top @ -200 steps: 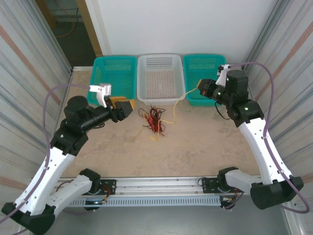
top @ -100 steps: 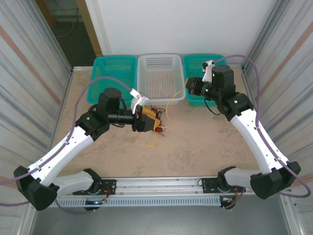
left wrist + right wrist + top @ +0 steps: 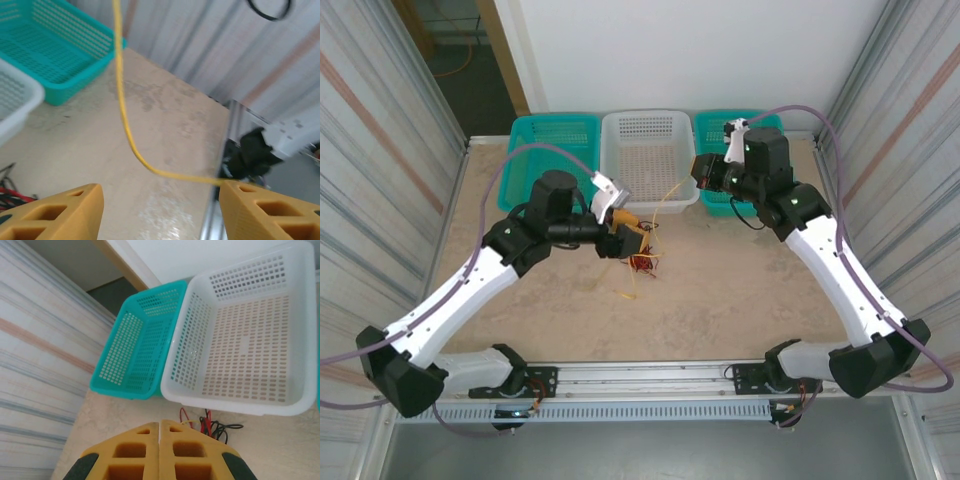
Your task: Untangle the cables
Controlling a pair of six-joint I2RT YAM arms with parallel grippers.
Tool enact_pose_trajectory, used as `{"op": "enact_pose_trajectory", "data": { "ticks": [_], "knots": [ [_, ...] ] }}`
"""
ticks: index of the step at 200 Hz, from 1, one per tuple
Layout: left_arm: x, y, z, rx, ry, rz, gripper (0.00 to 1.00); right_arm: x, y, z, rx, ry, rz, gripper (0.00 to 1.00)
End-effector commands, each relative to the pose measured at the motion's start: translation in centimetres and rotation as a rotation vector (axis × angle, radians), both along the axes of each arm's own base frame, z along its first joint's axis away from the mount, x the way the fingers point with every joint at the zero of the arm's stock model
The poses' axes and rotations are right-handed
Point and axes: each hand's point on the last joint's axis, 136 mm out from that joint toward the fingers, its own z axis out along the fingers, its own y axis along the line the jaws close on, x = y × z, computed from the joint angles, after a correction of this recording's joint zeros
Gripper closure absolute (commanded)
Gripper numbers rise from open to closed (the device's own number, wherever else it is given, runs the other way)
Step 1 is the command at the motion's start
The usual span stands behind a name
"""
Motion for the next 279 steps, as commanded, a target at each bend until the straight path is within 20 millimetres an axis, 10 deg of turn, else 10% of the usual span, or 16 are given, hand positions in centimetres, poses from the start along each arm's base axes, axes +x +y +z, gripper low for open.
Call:
{"op": "enact_pose_trajectory", "data": {
  "ticks": [1, 96, 134, 176, 234, 279],
  "knots": [
    [2.7, -0.7, 1.7, -0.030, -0.054, 0.081, 0.37, 0.1, 0.8, 1.3, -0.013, -0.044, 0.027, 1.00],
    [6.7, -1.7, 0.3, -0.049, 0.000, 0.189, 1.00, 0.0, 2.1, 2.0, -0.018, -0.064, 0.065, 1.00],
    [8.1, -0.2, 1.1, -0.054, -0.026, 0.283, 1.00, 0.3, 1.6, 1.9, -0.037, -0.063, 0.037, 0.97],
    [14.2, 6.7, 1.8, 0.011, -0.062, 0.613, 1.00, 0.0, -2.2, 1.1, -0.118, -0.074, -0.115, 0.43],
    [25.1, 20.0, 2.9, -0.063, -0.113, 1.074, 1.00, -2.1, -4.0, -3.7, -0.076, 0.055, -0.122, 0.45],
    [32.1, 23.8, -0.1, -0.048, -0.074, 1.230, 1.00, -3.2, -3.9, -5.7, -0.078, 0.105, -0.100, 0.50]
  ]
}}
